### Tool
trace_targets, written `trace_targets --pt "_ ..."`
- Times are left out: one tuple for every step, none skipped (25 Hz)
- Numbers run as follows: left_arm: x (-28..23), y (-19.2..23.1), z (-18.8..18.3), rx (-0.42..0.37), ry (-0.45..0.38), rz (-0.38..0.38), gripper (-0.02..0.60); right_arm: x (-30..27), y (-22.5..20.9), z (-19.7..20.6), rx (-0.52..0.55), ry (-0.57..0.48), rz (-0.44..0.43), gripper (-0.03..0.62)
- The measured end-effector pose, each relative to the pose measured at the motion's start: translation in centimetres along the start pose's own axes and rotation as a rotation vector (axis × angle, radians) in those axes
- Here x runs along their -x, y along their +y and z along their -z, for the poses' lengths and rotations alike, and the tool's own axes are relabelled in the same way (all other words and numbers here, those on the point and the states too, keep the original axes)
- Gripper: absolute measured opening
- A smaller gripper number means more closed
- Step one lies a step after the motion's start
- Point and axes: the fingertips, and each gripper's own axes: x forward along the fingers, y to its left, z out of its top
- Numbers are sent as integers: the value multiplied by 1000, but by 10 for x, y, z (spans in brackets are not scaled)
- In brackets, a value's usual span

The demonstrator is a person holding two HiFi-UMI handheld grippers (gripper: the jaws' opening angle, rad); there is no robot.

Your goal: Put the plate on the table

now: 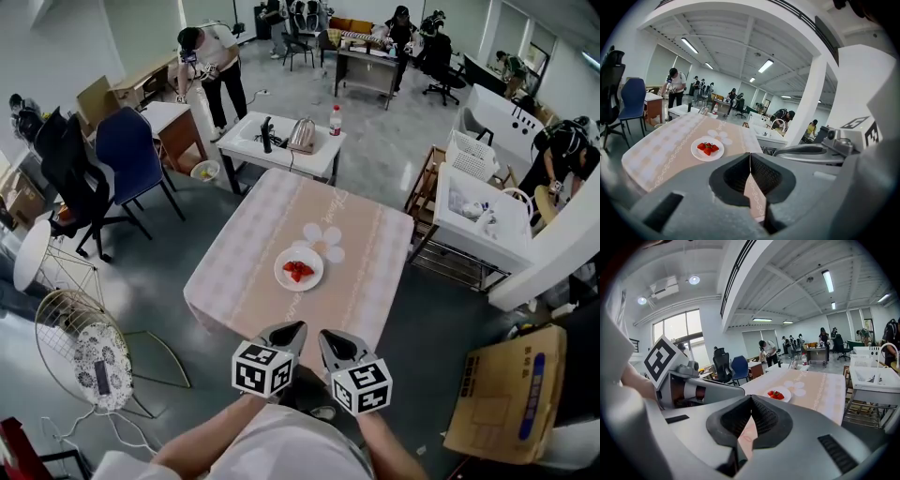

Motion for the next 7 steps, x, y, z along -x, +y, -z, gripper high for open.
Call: trace_targets --pt "0 0 -1 -3 -1 1 9 1 0 -1 -1 -3 3 4" --pt "1 -1 -1 -5 0 2 9 2 -1 -2 -2 -6 5 4" --pt "1 -2 -1 -5 1 2 9 3 0 -2 -4 -8 7 4" --pt "1 -2 -1 -4 3 3 9 4 0 -2 -5 -9 8 3" --pt "2 -3 0 -3 5 5 9 5 1 -2 -7 -9 8 4" --pt "2 -4 1 -2 7 6 9 5 2 -2 -8 -9 8 3" --pt "2 -5 1 -1 9 8 9 6 2 -1 -10 -9 8 3"
